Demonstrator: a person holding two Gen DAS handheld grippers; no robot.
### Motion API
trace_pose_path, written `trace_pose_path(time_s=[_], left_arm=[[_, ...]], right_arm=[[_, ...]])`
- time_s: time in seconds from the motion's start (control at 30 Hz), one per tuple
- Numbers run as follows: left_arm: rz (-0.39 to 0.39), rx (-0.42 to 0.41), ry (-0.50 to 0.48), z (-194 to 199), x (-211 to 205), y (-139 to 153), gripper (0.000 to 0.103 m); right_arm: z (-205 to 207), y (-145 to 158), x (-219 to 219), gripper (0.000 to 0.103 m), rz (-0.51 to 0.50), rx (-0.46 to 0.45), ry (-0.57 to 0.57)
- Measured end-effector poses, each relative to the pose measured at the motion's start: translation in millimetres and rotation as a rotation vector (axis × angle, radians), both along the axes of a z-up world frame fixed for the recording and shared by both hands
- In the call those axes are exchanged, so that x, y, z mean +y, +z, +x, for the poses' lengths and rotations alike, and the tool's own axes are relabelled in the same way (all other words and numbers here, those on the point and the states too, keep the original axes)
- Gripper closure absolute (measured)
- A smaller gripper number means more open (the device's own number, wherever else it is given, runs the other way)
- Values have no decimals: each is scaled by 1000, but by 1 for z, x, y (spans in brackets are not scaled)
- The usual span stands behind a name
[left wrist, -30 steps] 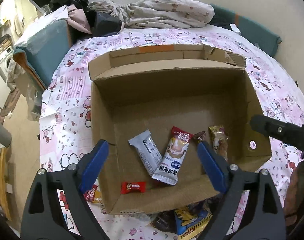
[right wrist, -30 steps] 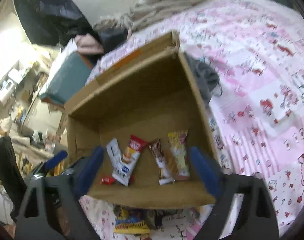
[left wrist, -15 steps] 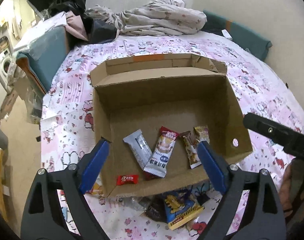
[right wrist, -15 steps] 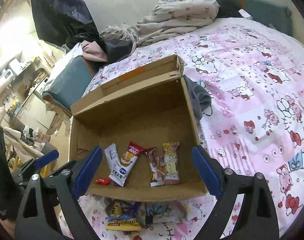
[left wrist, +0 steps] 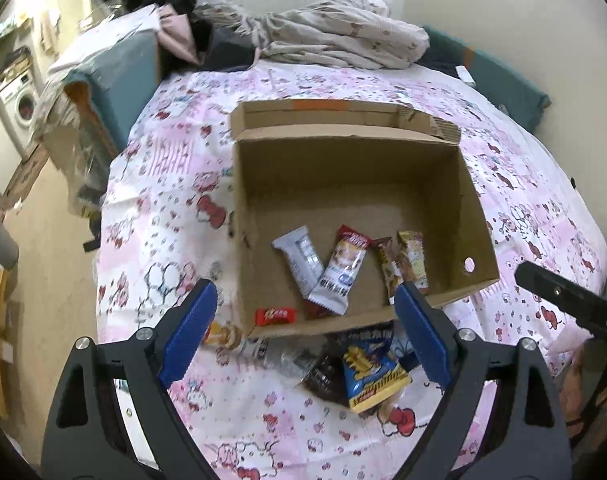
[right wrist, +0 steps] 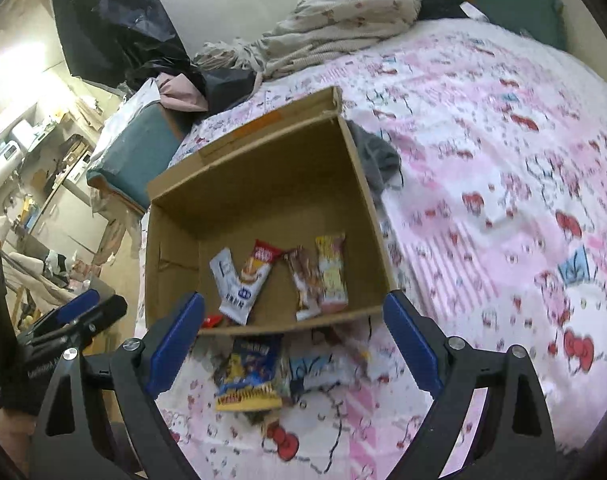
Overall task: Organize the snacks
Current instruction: 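Withdraw both grippers from the box back toward the snack pile, then grasp the purple-and-white FOOD rice cake pack with the left gripper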
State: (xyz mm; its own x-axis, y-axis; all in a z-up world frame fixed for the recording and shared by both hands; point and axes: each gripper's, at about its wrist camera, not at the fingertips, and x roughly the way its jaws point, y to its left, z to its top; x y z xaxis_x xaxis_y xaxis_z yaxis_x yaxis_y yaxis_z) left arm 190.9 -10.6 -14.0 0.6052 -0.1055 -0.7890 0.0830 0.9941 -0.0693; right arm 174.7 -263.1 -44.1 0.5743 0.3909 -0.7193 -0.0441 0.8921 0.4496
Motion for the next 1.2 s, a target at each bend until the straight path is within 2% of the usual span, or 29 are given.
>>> trace_pose_path(time_s=[0.13, 0.27, 0.47, 0.57, 0.7, 0.77, 0.93, 1.03, 1.2], left_arm=[[-2, 11, 19, -11, 12, -1, 15], [-31, 28, 77, -18, 35, -3, 15], [-115, 66, 268, -20, 92, -10, 15], [-109, 101, 374, -19, 116, -21, 15], [-161, 184, 446, -12, 130, -47, 17], [-188, 229, 488, -6, 133, -63, 23], [-304, 334, 612, 18, 137, -100, 27], [-293, 377, 659, 37, 132, -116, 42], [-292, 477, 751, 54, 131, -145, 42]], right_arm=[[-11, -7, 5, 9, 17, 29, 17], [-16, -17, 11, 9, 6, 77, 23], [-15, -26, 13, 9, 4, 123, 24], [-13, -31, 11, 9, 44, 150, 17], [-11, -35, 13, 9, 71, 169, 18], [-10, -36, 15, 9, 78, 172, 20], [-7, -39, 15, 9, 76, 180, 19], [-4, -41, 13, 9, 65, 184, 6], [-3, -45, 7, 9, 54, 199, -23]])
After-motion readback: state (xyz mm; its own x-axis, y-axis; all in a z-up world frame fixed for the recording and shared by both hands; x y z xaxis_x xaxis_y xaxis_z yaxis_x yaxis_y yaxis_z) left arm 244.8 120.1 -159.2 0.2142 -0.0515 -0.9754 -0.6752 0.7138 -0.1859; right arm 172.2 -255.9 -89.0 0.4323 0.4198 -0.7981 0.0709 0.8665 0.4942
